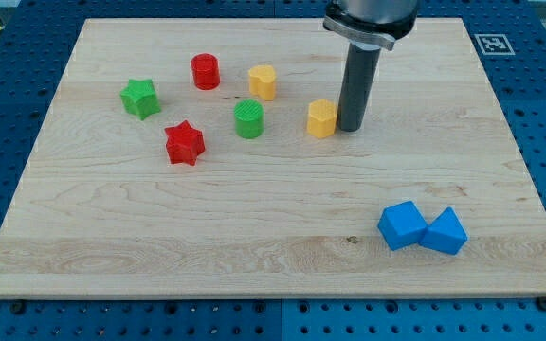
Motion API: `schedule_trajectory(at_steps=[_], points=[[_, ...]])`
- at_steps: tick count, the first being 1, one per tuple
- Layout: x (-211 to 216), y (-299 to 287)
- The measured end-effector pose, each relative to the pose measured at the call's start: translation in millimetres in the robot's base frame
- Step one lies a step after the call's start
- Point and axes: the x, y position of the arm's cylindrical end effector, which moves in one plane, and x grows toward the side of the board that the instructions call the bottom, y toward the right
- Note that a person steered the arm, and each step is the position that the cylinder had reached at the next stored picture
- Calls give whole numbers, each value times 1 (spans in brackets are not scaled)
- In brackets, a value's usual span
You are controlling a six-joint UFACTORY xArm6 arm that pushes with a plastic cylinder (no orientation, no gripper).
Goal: Slide the blue cube towards the red star
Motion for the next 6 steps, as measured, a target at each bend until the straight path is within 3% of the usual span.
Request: schedule_trajectory(at_steps=[2, 5, 6], points=[[12, 20], [168, 175], [194, 167]])
